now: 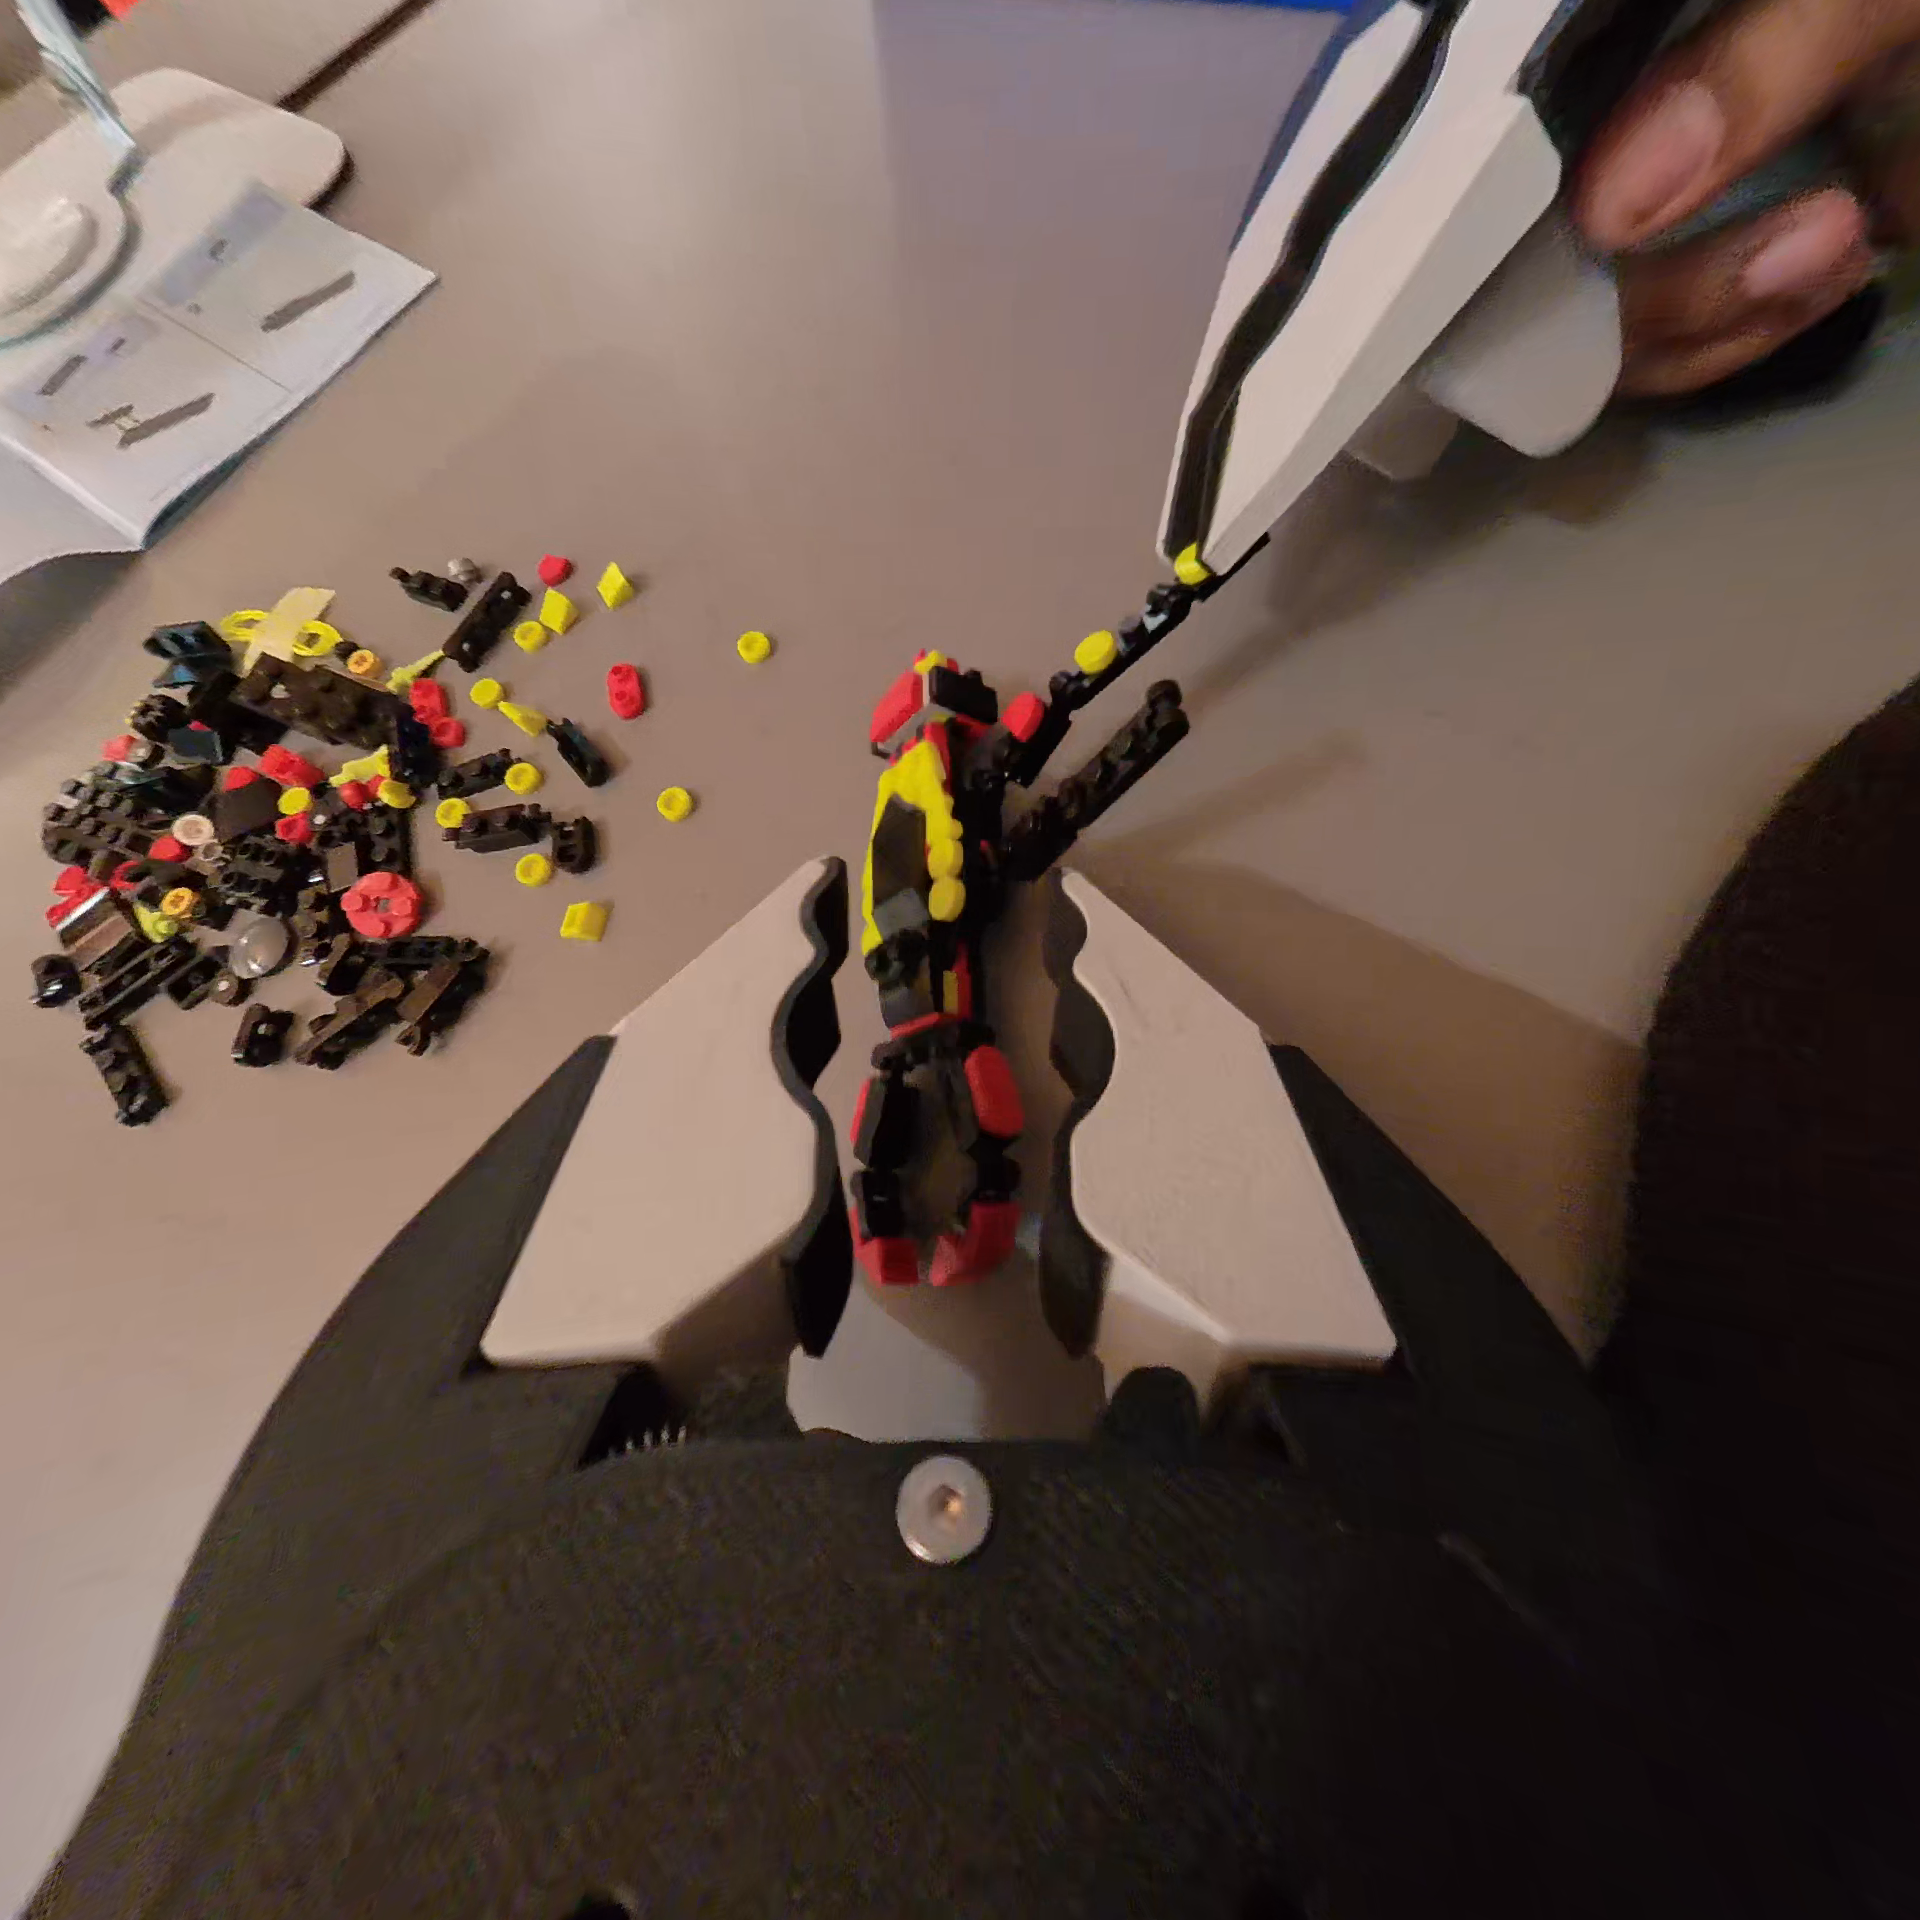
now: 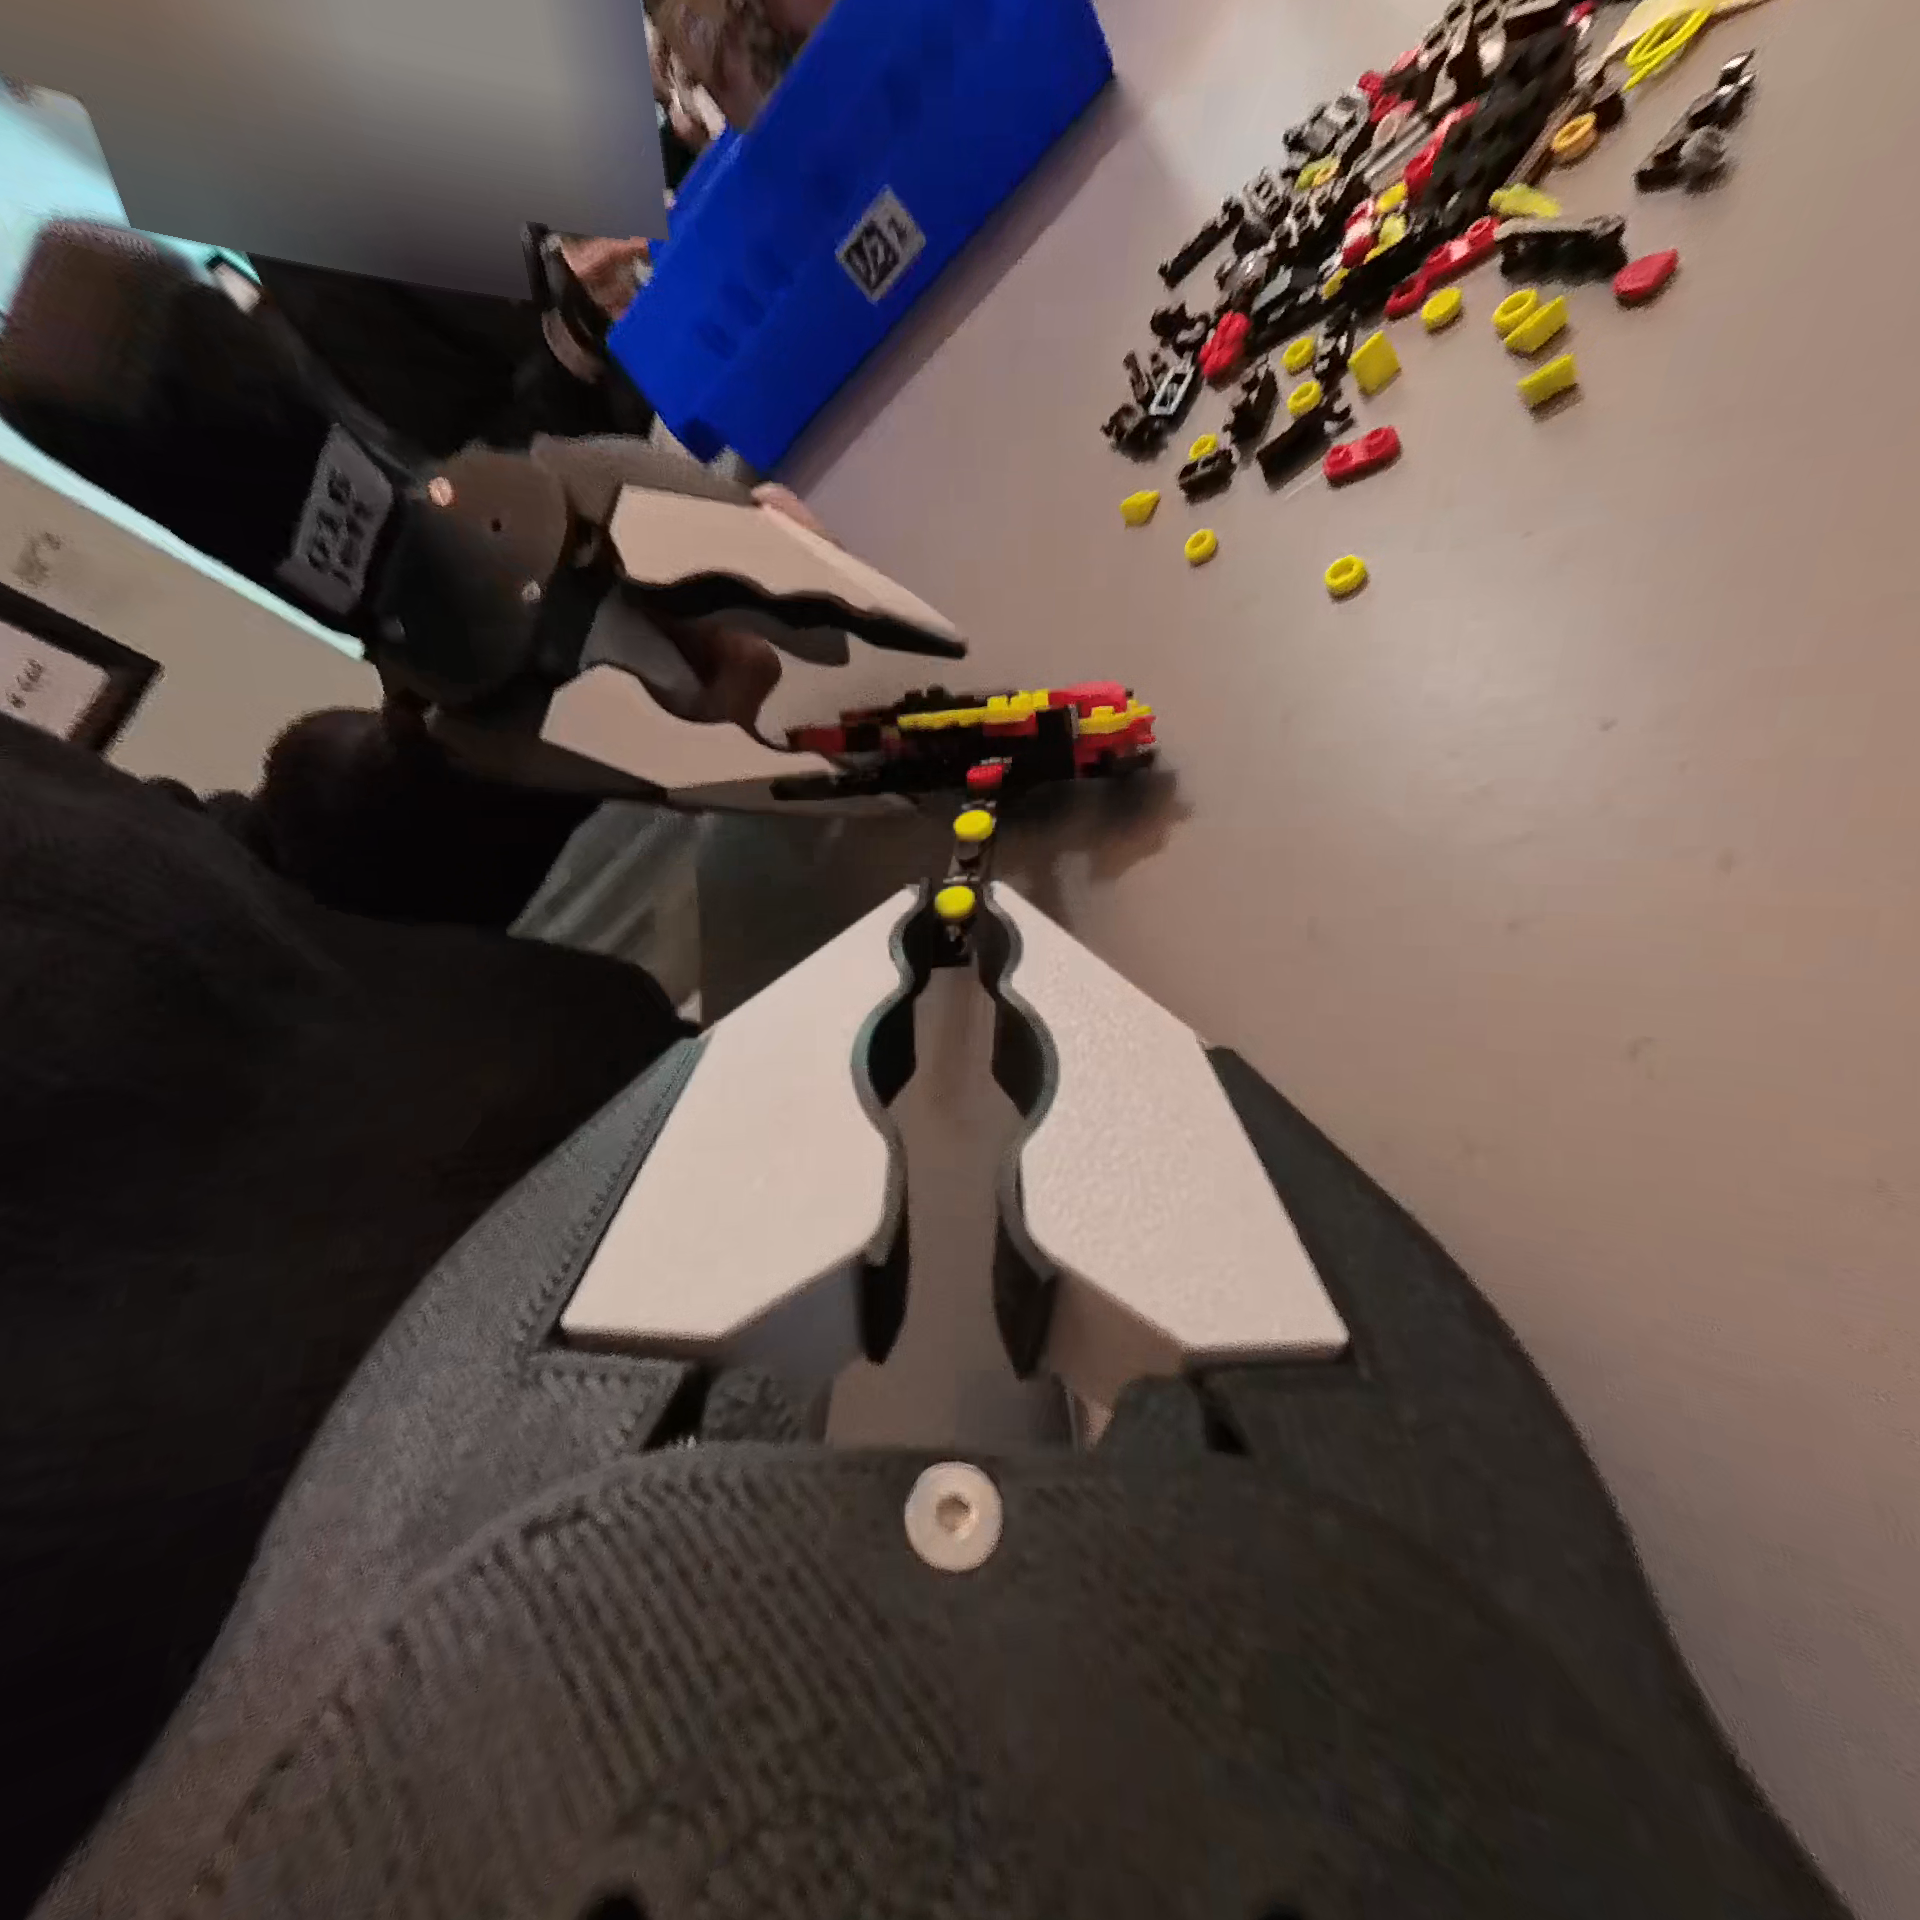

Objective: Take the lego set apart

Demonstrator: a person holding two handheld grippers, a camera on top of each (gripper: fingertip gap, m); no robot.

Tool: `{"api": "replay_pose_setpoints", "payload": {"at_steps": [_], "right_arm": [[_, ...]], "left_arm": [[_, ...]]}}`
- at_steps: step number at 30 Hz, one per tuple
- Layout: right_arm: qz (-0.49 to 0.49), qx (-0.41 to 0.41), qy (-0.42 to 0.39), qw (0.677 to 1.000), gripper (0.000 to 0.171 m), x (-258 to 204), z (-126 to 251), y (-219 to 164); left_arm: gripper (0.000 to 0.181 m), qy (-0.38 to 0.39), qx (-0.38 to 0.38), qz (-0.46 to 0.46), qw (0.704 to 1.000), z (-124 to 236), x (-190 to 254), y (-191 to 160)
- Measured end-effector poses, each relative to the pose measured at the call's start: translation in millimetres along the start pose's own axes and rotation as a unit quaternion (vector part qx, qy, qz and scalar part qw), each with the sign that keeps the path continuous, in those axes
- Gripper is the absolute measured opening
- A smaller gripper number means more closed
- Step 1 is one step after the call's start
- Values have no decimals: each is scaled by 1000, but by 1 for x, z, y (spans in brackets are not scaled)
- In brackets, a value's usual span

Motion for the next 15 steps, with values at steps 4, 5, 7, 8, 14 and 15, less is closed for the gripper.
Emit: {"api": "replay_pose_setpoints", "payload": {"at_steps": [4, 5, 7, 8, 14, 15], "right_arm": [[54, -33, -35, 997, 11, -6, 3, -6], [72, -46, -54, 995, 11, -8, 4, -9], [104, -78, -91, 987, 14, -13, 4, -14], [117, -87, -107, 984, 15, -17, 5, -16], [180, -87, -150, 968, 22, -36, -1, -21], [194, -93, -163, 963, 23, -34, -3, -22]], "left_arm": [[16, 6, -35, -33, 999, 0, 2, -4], [16, 10, -41, -48, 998, 1, 3, -5], [17, 17, -54, -70, 996, 4, 7, -5], [17, 23, -56, -75, 995, 5, 8, -4], [19, 25, -24, -63, 997, 8, 16, -5], [19, 32, -20, -63, 997, 8, 16, -5]]}}
Point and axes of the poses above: each gripper's, where its closed fingertips meet, z back along the fingers, y out of its top, x = y × z across the jaws, the point moved 8 cm from there along z, back along the fingers, and after that the axes turned 5 degrees about z, right-handed, at the moved point
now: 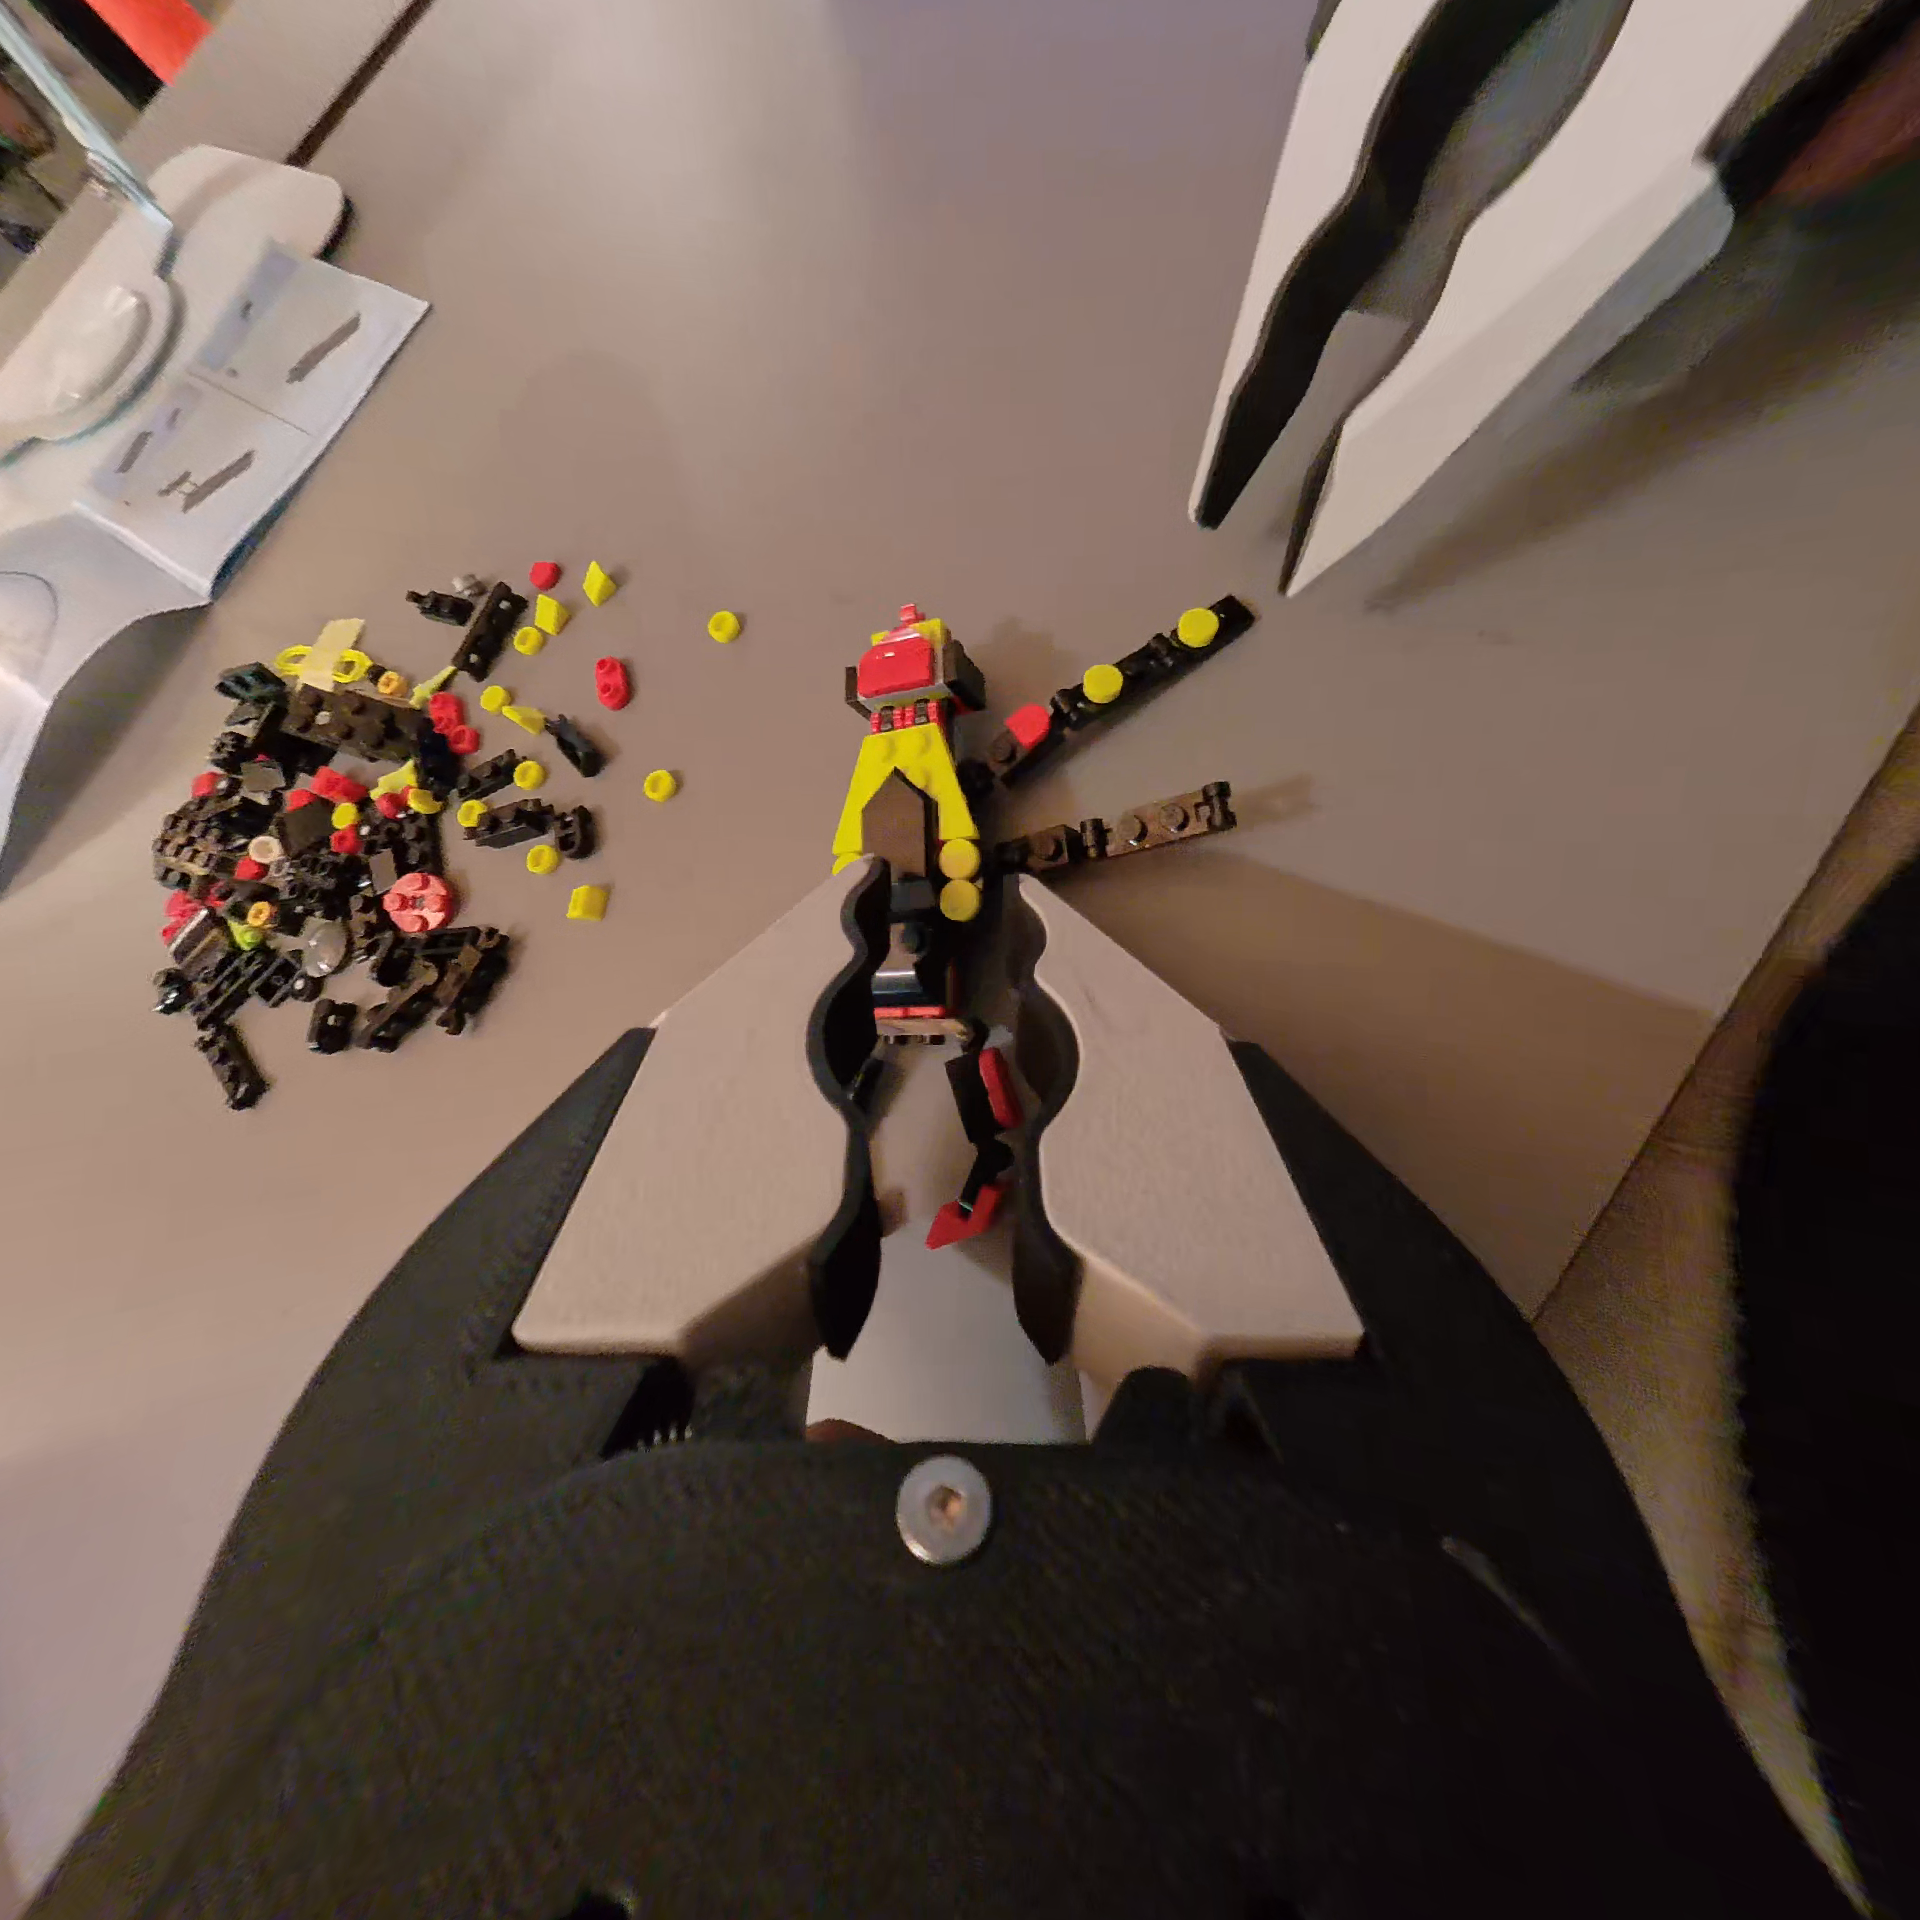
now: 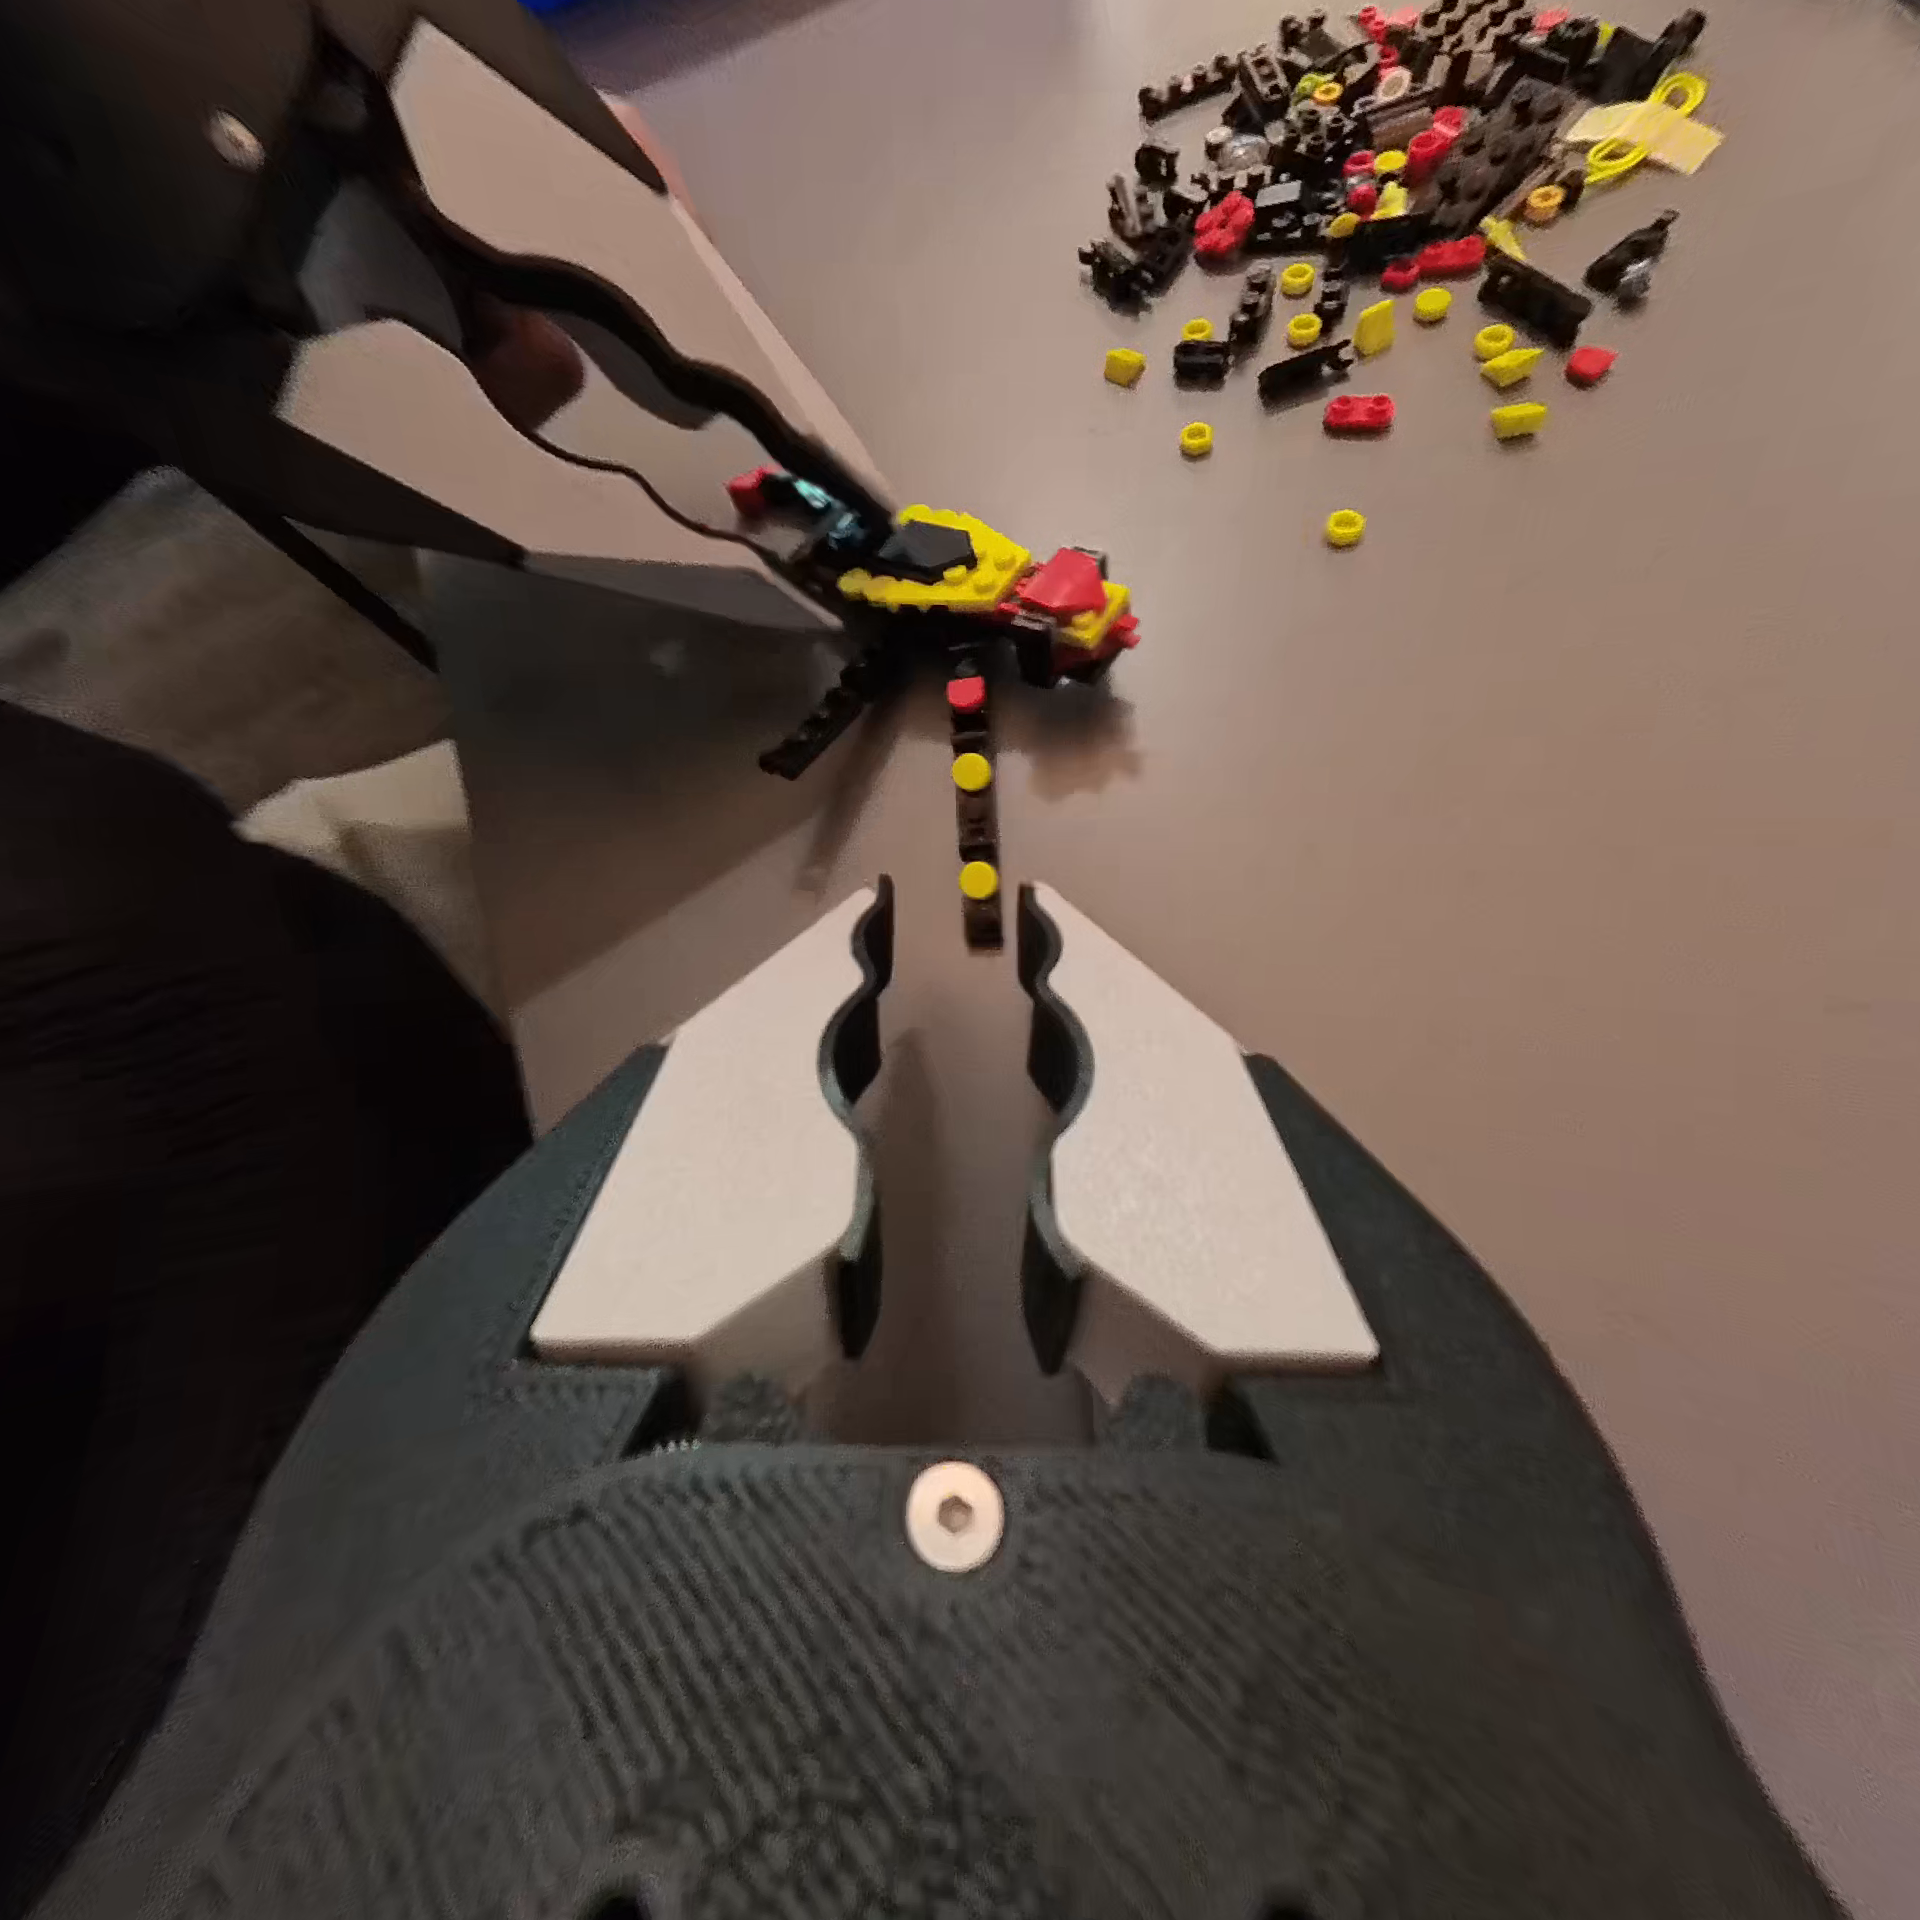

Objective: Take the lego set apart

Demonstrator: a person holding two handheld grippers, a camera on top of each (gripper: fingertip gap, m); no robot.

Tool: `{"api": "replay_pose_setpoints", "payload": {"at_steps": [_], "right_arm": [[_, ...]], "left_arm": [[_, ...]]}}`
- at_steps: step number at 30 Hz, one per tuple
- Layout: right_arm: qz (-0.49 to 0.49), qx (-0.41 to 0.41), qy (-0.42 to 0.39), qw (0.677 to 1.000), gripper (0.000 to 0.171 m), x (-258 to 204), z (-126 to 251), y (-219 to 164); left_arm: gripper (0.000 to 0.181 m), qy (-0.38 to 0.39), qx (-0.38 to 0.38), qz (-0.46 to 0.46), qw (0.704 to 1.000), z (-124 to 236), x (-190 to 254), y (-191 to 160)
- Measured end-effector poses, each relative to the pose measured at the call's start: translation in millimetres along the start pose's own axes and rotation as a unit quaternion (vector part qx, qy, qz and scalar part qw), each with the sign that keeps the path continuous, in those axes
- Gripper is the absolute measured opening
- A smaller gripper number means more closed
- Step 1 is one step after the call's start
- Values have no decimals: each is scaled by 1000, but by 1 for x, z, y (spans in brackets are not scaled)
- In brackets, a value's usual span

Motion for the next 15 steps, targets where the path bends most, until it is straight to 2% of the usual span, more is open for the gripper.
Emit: {"api": "replay_pose_setpoints", "payload": {"at_steps": [4, 8, 15], "right_arm": [[50, -19, -25, 998, 25, -4, -8, -5], [93, -30, -51, 994, 25, -3, -8, -10], [82, -14, -50, 995, 25, 1, -6, -7]], "left_arm": [[21, 15, 9, 11, 1000, -2, 0, 0], [33, 33, 19, 44, 998, -4, -8, 0], [45, -6, 0, 81, 997, -8, -10, -9]]}}
Point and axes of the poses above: each gripper's, where its closed fingertips meet, z back along the fingers, y out of its top, x = y × z across the jaws, the point moved 8 cm from there along z, back along the fingers, and after that the axes turned 5 degrees about z, right-handed, at the moved point
